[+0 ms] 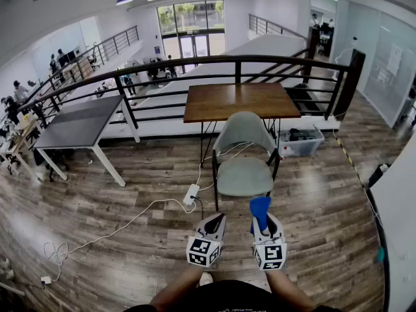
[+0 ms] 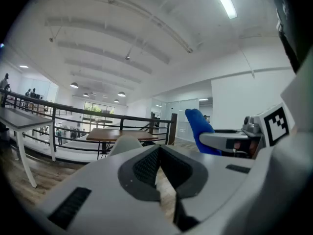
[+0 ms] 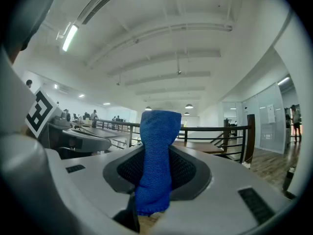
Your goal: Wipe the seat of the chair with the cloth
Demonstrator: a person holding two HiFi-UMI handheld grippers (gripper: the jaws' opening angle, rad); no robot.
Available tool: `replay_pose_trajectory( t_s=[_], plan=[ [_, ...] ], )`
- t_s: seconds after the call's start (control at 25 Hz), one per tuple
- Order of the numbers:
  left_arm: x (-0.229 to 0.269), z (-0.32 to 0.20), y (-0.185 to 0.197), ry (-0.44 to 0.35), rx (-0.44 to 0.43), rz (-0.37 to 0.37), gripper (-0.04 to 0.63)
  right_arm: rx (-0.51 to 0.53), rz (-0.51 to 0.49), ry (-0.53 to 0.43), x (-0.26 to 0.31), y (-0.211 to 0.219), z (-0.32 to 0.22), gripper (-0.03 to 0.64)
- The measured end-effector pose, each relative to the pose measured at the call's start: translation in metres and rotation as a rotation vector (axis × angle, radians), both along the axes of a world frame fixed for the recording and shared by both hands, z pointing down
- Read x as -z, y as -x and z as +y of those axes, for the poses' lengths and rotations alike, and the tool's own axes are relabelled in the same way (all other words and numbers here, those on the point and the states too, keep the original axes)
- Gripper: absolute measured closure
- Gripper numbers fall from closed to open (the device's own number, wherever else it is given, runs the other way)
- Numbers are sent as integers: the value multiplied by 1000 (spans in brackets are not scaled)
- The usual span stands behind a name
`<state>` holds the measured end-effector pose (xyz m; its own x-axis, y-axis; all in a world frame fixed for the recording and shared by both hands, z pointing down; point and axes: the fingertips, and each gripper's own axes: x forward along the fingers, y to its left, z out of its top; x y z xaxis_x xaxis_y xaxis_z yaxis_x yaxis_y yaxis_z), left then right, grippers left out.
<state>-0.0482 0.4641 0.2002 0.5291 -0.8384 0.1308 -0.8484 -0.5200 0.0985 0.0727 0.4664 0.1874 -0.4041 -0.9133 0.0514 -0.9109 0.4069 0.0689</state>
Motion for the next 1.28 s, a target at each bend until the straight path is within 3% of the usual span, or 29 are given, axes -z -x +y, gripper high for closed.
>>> replay_pose_trajectory(
  t_s=[0.52, 0.88, 1.12, 1.28],
  plan=[
    [-1, 1, 14, -10, -26, -7, 594, -35, 5, -5, 1, 13, 2, 486],
    [-7, -7, 53, -10, -50, -6, 594, -52, -3, -33, 4, 55, -7, 486],
    [-17, -17, 89, -15, -21, -4, 594, -107, -67, -37, 5, 63, -13, 486],
    [-21, -25, 104, 2, -16, 40, 594, -106, -50, -26, 2, 75, -16, 486]
  ],
)
